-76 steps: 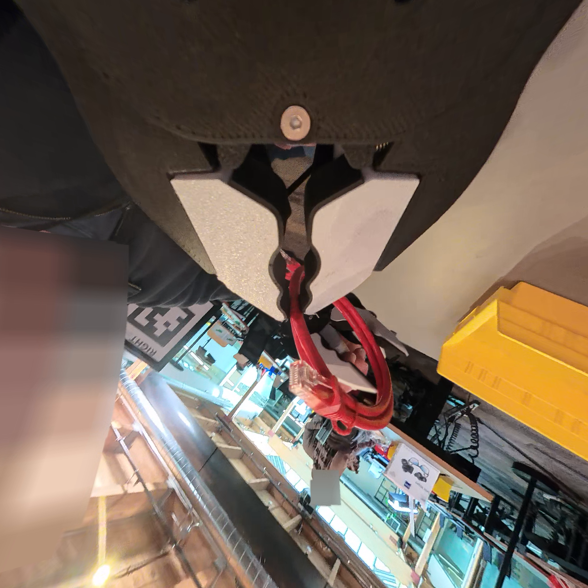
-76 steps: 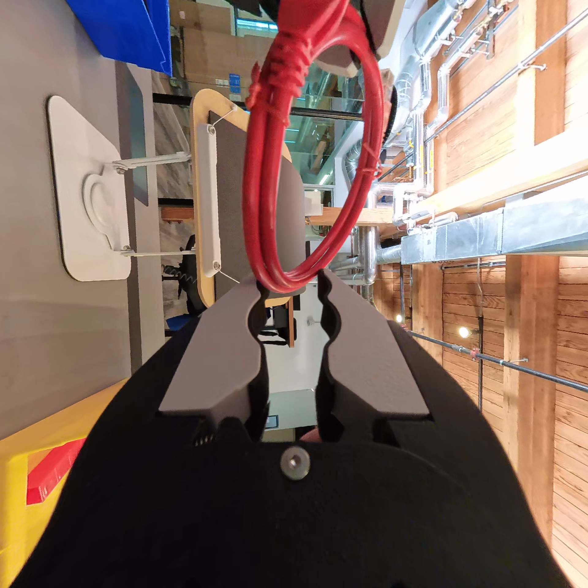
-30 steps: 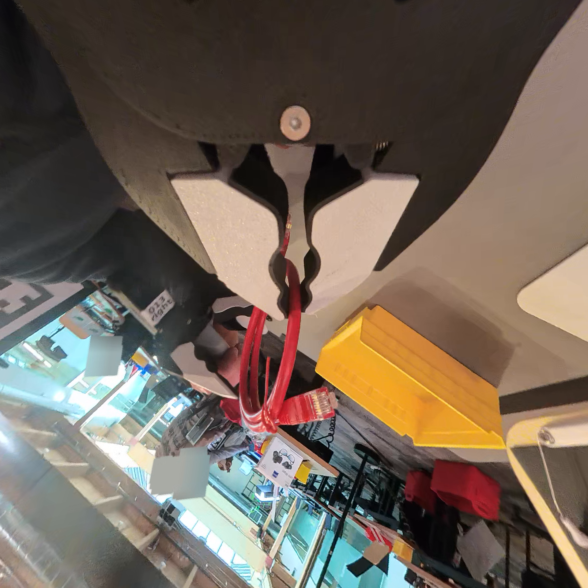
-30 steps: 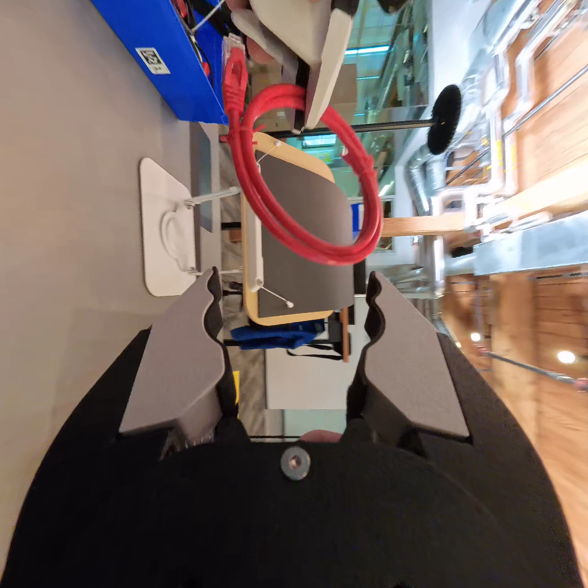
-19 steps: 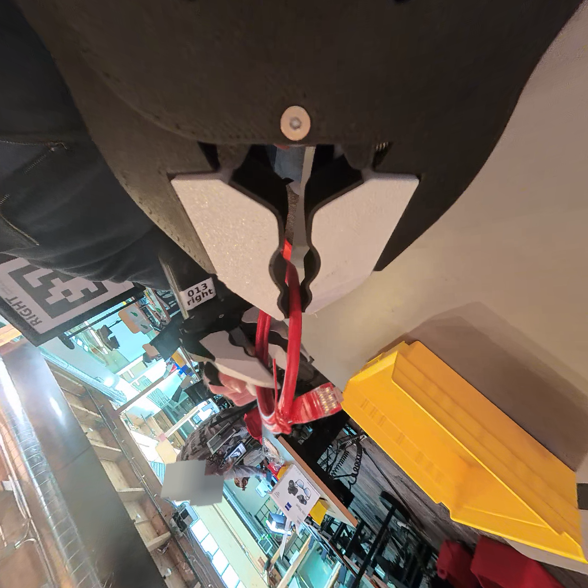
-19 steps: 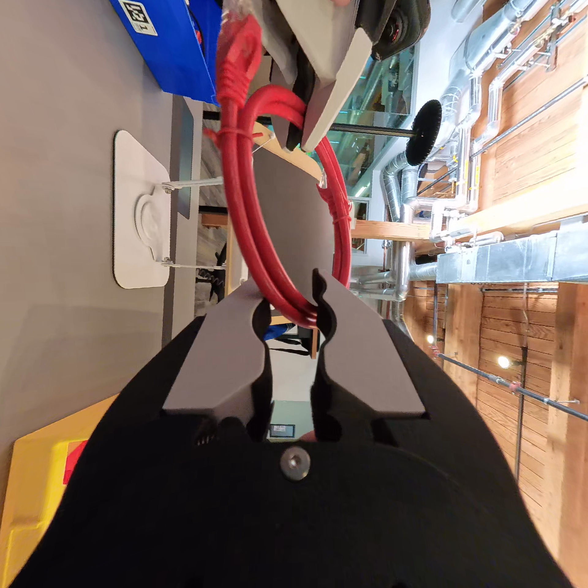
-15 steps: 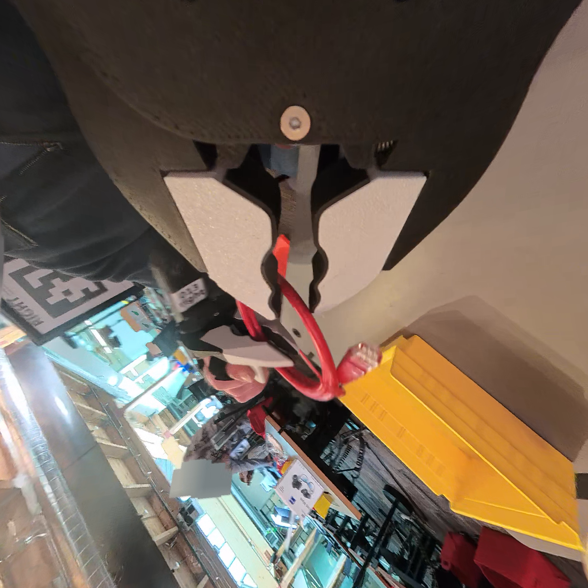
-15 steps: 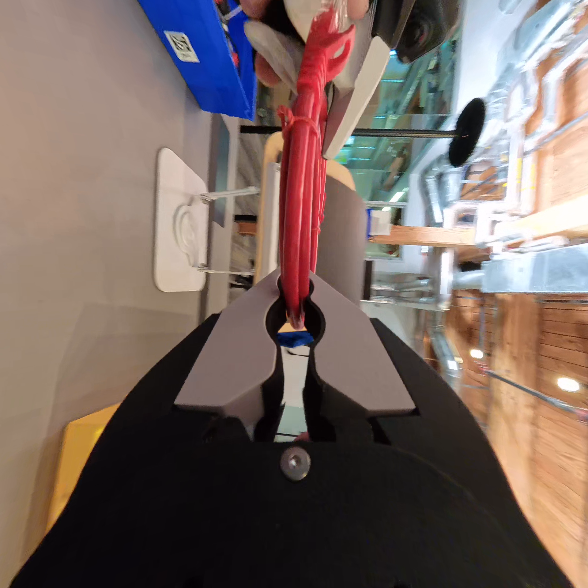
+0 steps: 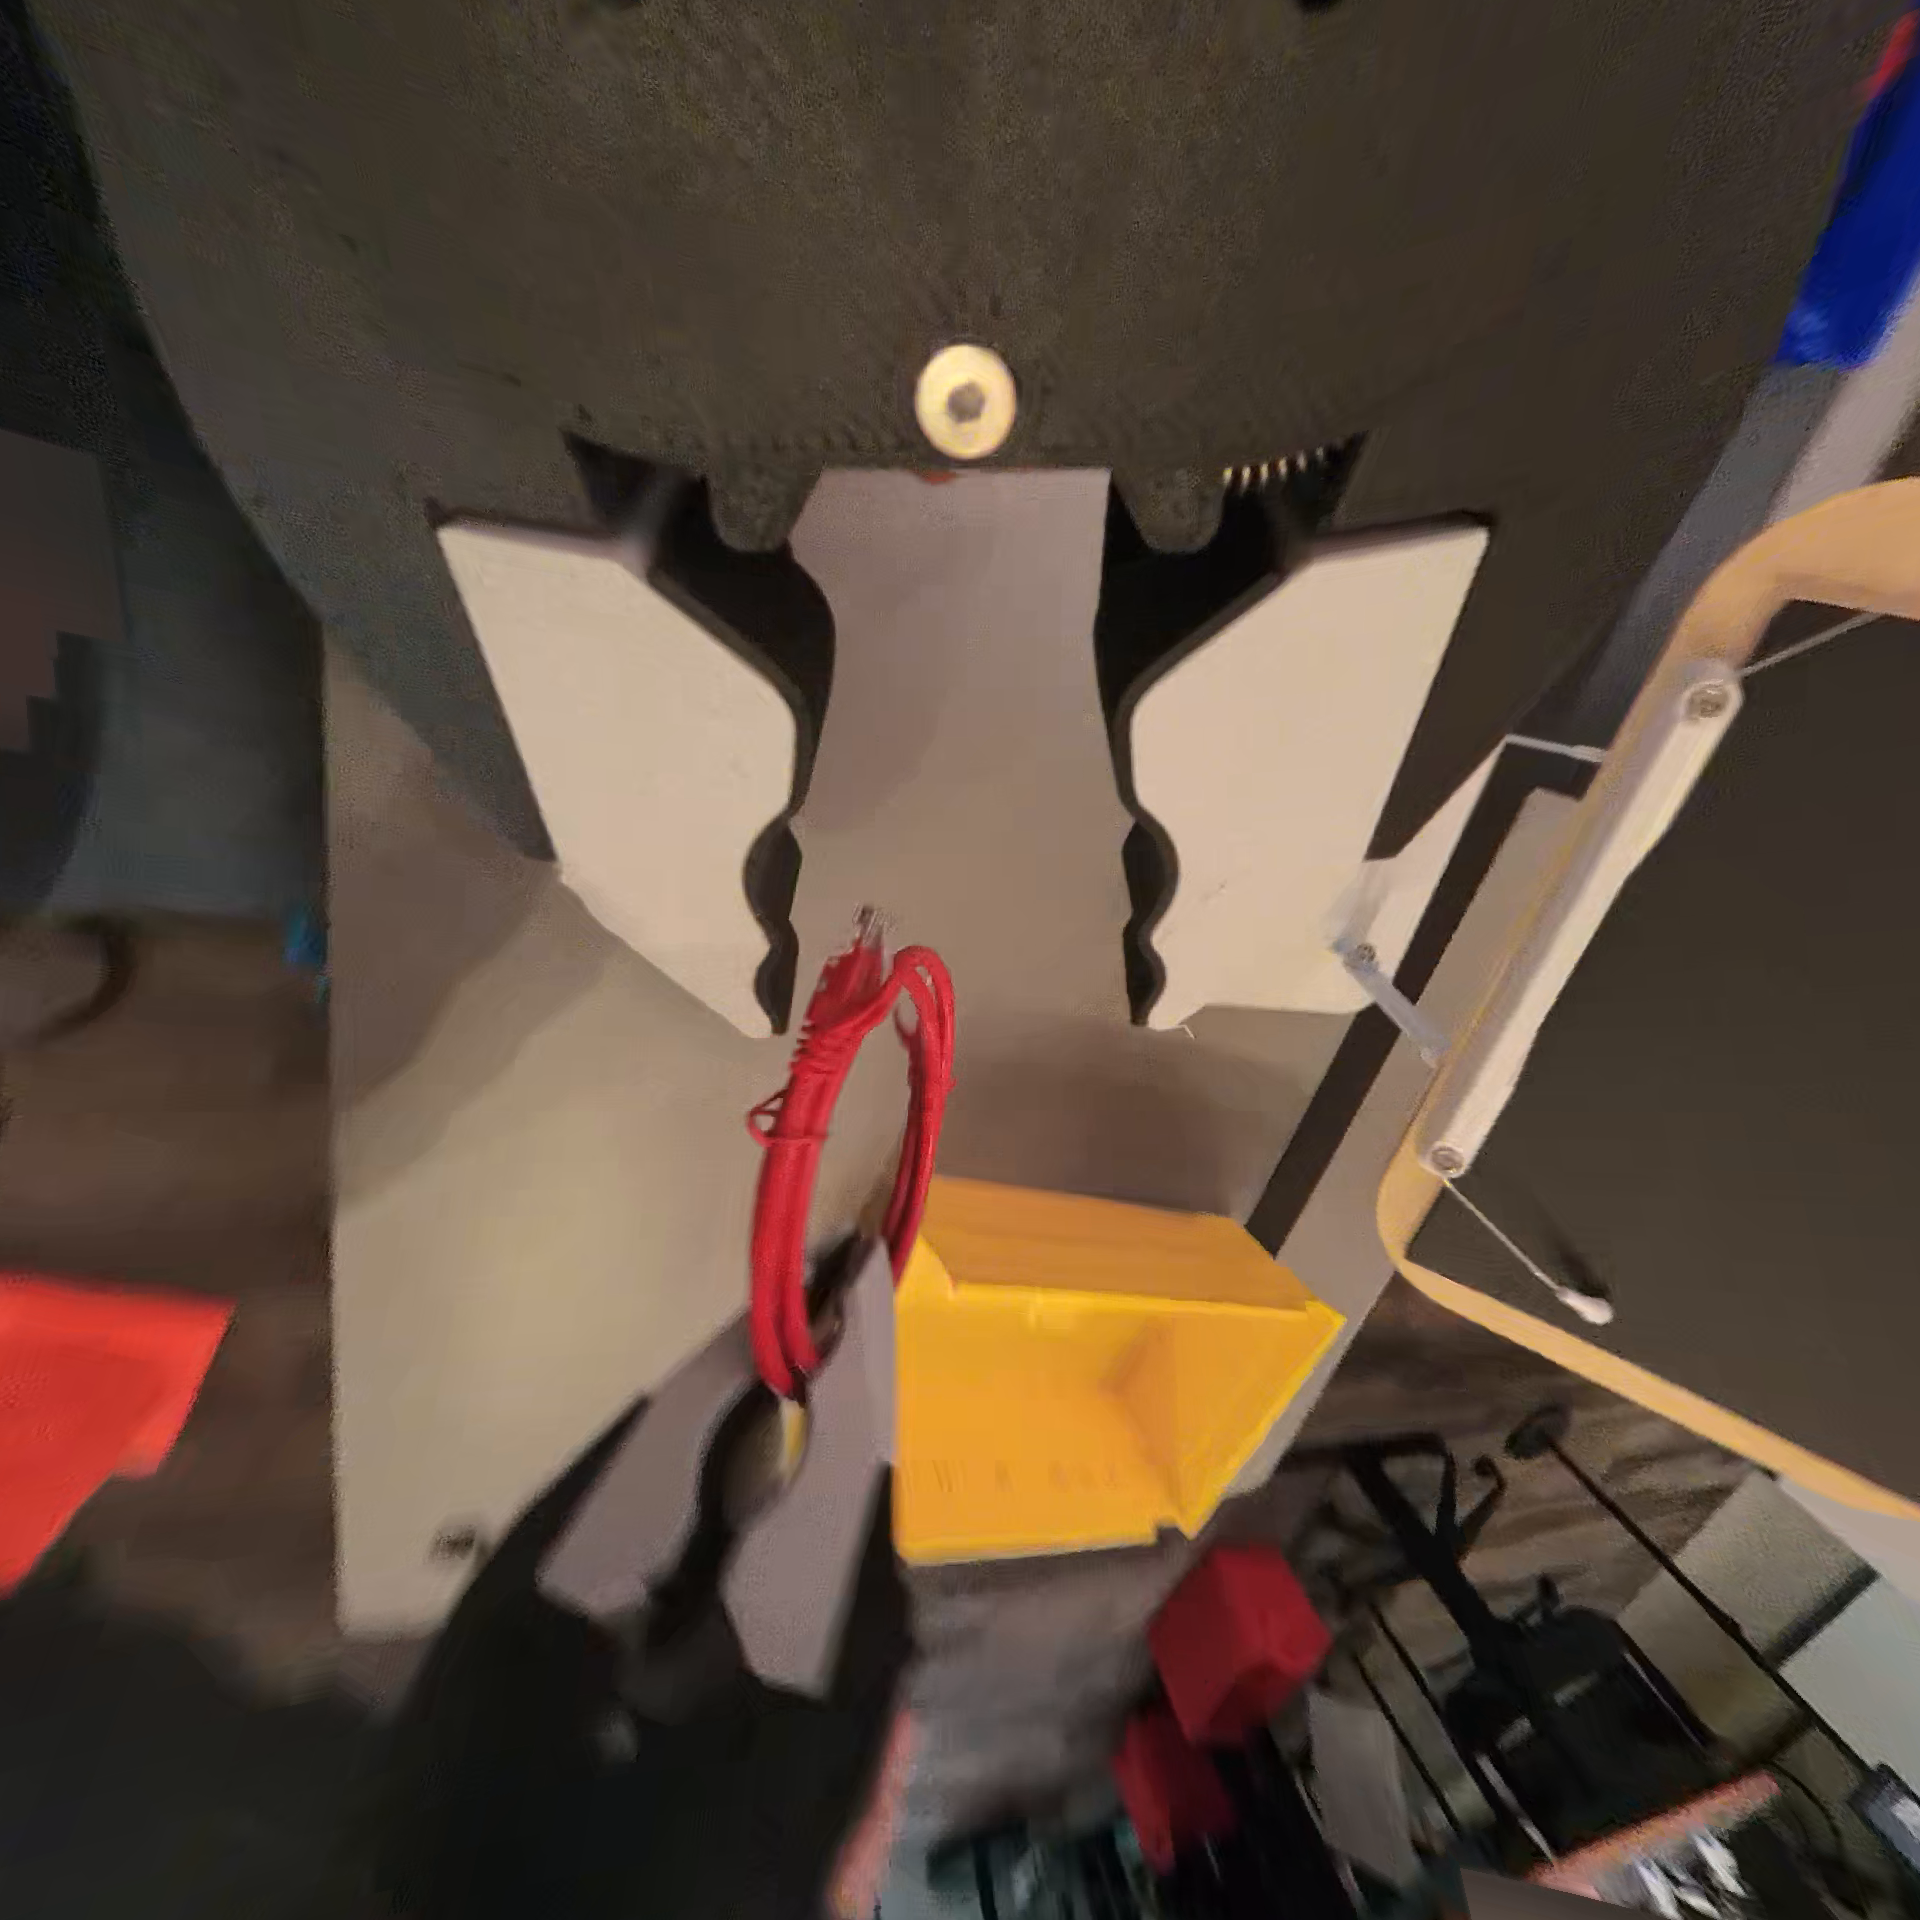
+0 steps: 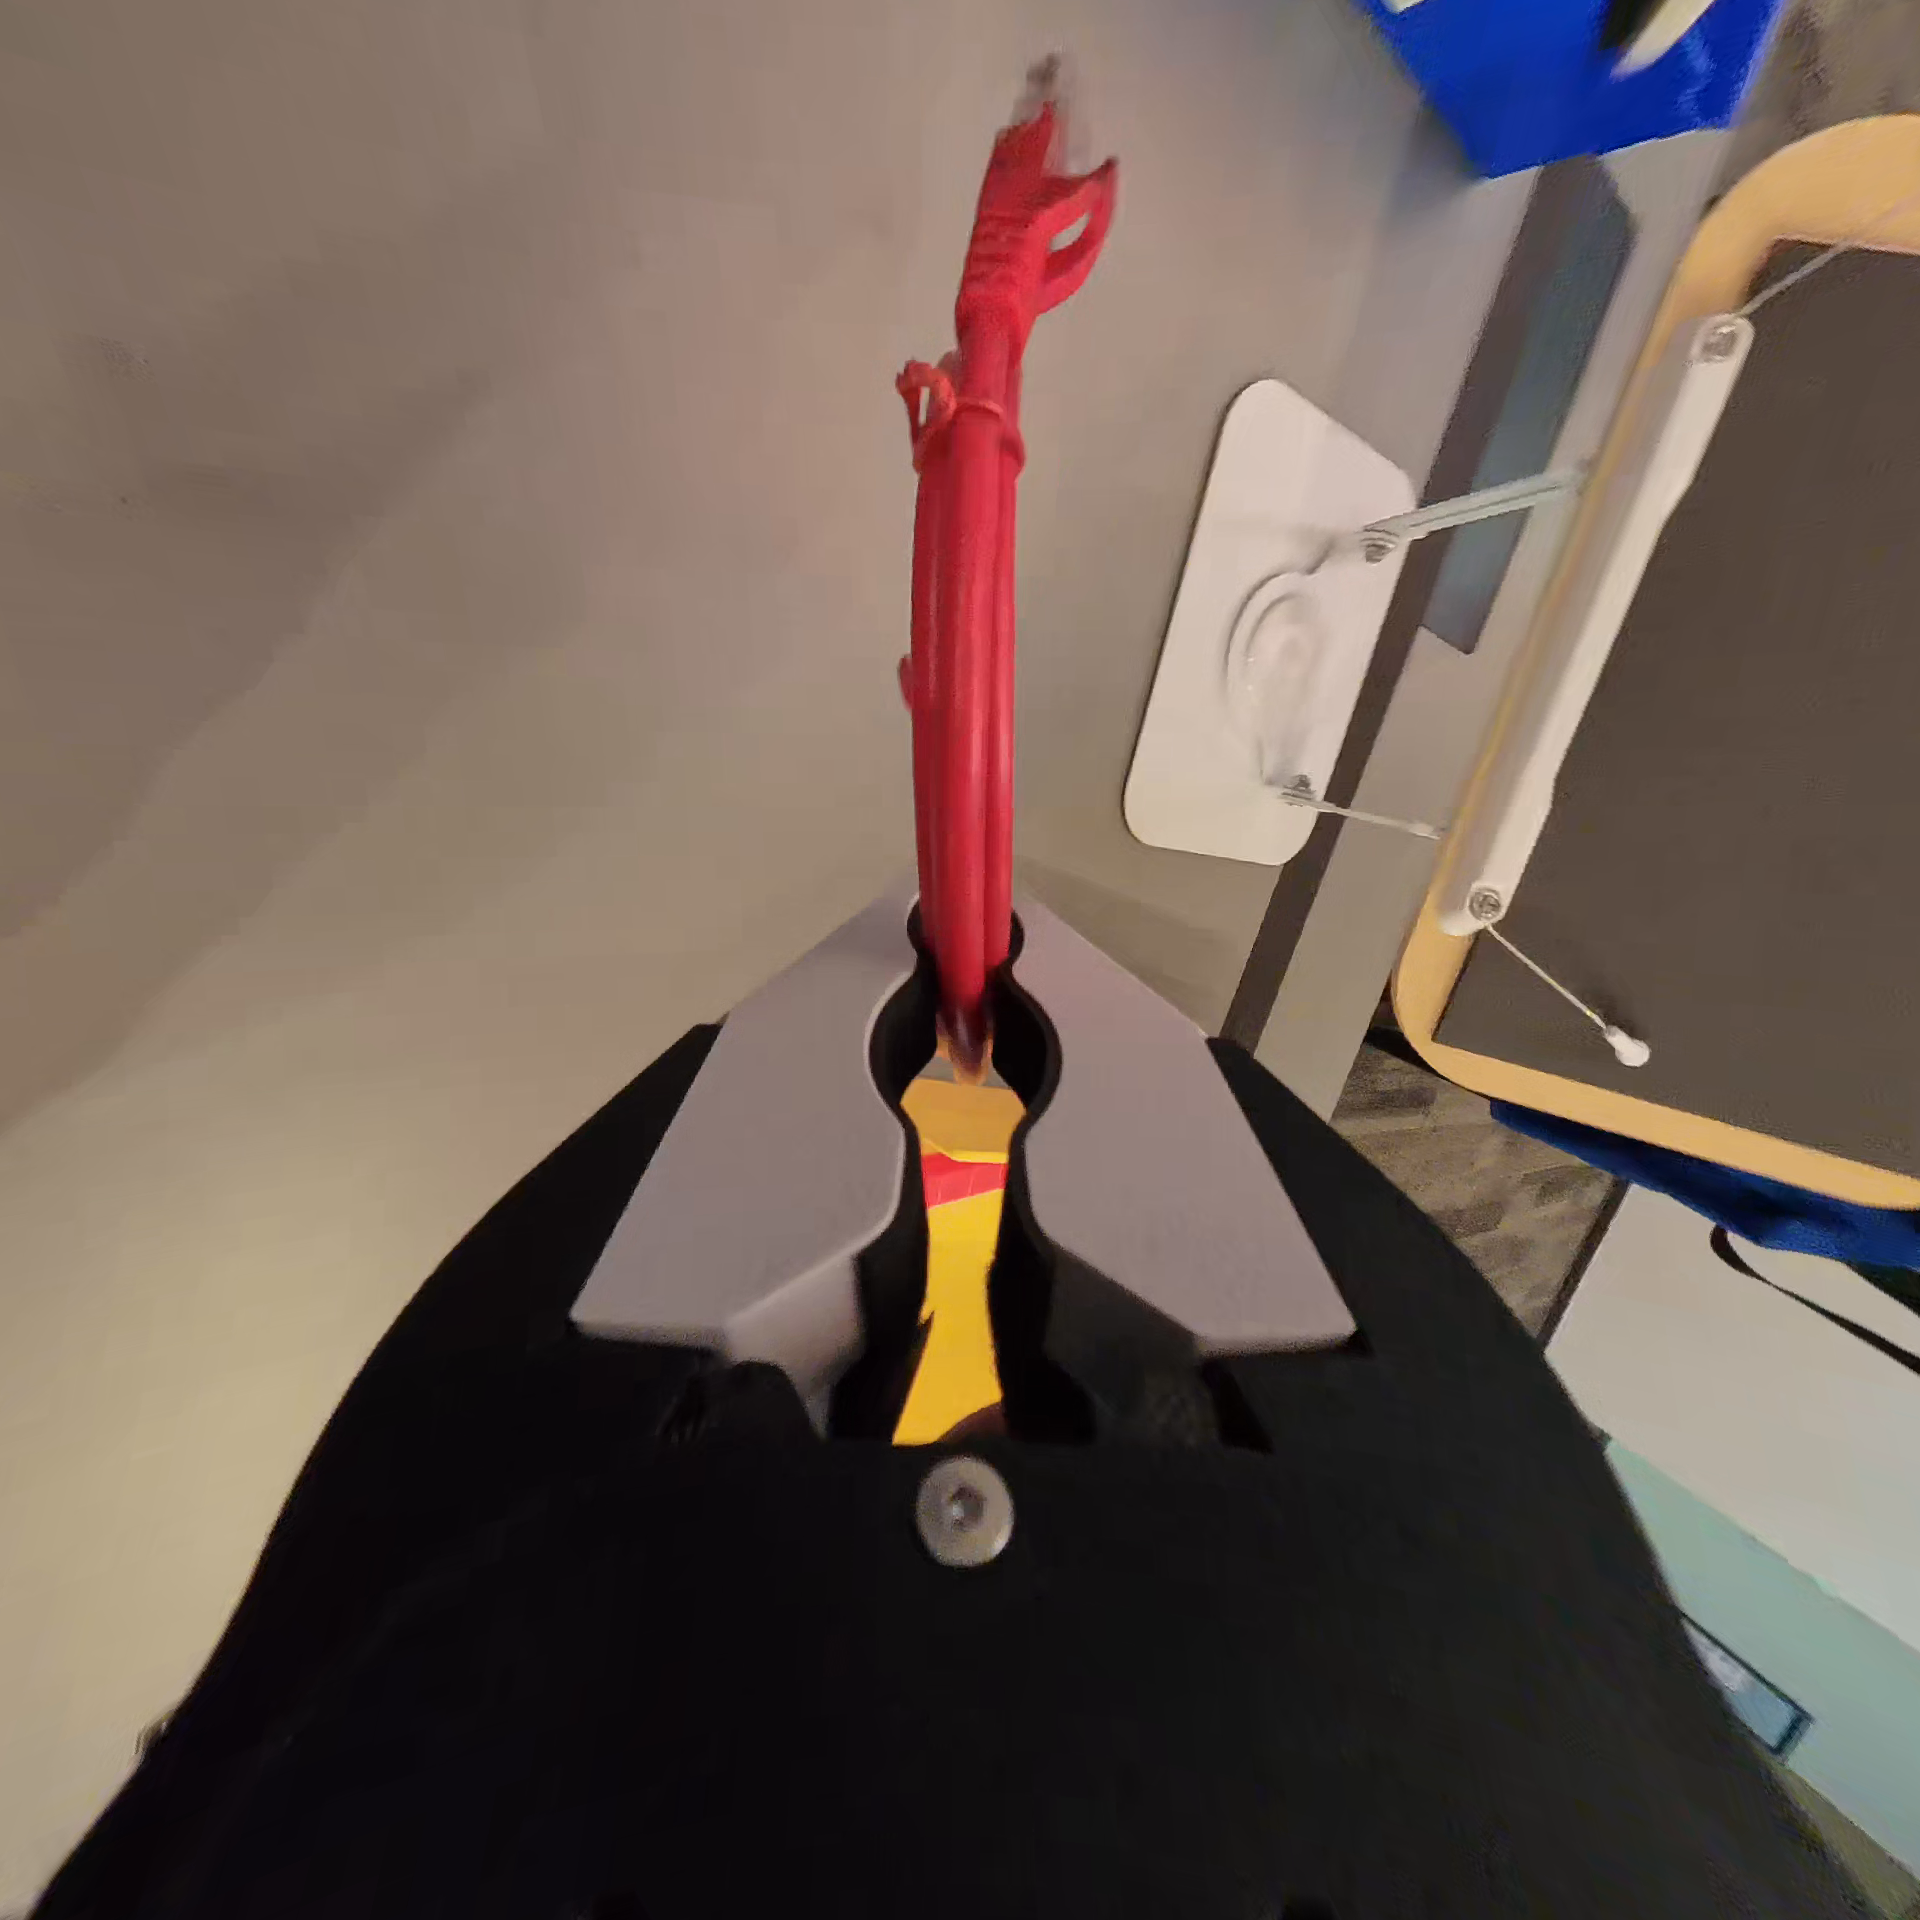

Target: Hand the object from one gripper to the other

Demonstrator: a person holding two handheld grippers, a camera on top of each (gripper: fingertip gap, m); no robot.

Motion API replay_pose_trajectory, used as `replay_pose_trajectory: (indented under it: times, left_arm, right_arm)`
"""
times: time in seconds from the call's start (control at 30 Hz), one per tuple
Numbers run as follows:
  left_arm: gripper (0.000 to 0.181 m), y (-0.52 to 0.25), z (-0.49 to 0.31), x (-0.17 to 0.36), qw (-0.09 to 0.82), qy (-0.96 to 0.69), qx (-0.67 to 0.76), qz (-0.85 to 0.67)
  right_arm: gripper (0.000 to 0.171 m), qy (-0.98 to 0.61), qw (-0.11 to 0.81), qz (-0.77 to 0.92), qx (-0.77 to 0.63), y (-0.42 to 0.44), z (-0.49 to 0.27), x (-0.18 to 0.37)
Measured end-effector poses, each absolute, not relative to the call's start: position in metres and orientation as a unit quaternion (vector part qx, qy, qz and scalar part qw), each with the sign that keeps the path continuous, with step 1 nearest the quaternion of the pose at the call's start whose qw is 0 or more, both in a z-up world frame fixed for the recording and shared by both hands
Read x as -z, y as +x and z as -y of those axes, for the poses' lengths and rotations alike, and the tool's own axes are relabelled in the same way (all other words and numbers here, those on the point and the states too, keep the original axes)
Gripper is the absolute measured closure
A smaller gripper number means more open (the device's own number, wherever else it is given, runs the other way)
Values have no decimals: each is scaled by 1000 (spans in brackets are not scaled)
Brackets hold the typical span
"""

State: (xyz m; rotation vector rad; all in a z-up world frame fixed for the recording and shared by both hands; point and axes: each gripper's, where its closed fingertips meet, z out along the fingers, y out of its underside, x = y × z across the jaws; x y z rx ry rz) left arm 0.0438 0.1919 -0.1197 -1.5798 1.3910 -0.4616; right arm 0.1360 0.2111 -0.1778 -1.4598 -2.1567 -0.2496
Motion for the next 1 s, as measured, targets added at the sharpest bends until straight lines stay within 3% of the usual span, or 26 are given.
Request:
replay_pose_trajectory:
  times: [0.13,0.27,0.37,0.4,0.5,0.6,0.8,1.0]
  left_arm:
    - [126,67,-178,153,416,-635,117,-640]
    - [164,78,-172,174,382,-640,129,-654]
    - [166,77,-173,179,382,-651,146,-639]
    - [166,75,-176,178,389,-656,155,-628]
    - [167,71,-178,164,395,-670,256,-573]
    - [167,60,-184,147,400,-673,368,-502]
    - [167,34,-198,119,393,-654,536,-362]
    - [168,29,-198,108,352,-635,618,-302]
  right_arm:
    - [171,-541,198,815,64,125,-199,178]
    - [171,-537,179,822,60,117,-195,175]
    - [171,-539,217,812,46,106,-200,164]
    - [165,-537,240,807,50,102,-205,159]
    - [105,-509,356,774,122,96,-231,132]
    - [80,-483,438,744,145,96,-233,114]
    - [84,-378,526,723,240,106,-218,121]
    - [107,-244,591,681,358,99,-219,138]
